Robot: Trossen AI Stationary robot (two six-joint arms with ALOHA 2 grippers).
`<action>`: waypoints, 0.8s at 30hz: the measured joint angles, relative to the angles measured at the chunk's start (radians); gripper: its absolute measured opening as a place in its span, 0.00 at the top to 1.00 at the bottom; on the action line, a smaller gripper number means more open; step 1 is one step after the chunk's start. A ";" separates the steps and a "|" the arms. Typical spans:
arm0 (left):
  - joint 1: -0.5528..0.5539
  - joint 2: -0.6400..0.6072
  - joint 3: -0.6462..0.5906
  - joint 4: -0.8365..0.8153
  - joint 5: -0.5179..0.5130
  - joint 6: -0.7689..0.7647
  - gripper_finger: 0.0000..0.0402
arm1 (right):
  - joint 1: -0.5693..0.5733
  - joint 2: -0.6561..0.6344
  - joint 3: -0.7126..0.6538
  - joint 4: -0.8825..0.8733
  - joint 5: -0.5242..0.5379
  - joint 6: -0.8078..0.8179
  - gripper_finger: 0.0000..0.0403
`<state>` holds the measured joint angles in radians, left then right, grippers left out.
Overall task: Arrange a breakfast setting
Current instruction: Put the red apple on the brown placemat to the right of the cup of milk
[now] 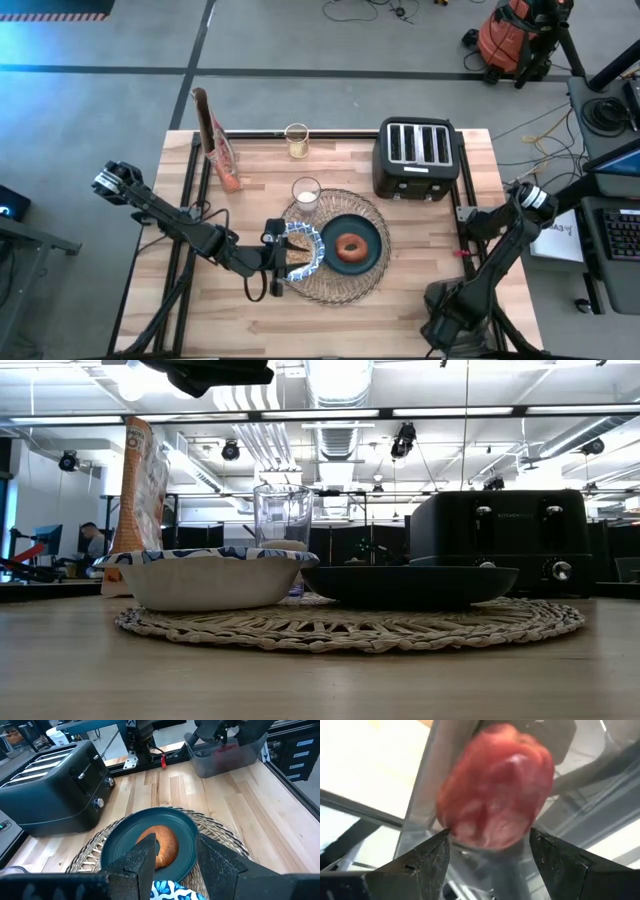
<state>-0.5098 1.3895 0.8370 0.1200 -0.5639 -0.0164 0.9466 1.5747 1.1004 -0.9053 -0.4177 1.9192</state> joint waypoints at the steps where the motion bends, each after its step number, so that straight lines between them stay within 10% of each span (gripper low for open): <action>1: 0.000 0.000 0.000 -0.001 0.001 0.000 0.69 | 0.000 0.005 -0.002 -0.001 0.000 -0.007 0.36; 10: 0.000 0.000 0.000 -0.003 0.000 -0.001 0.69 | -0.016 0.003 -0.005 0.005 0.155 -0.020 0.36; 24: 0.000 0.000 0.000 -0.002 0.000 -0.003 0.69 | -0.022 -0.026 0.022 0.002 0.078 0.012 0.36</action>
<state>-0.5098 1.3899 0.8368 0.1183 -0.5636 -0.0196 0.9248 1.5489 1.1224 -0.9033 -0.3393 1.9311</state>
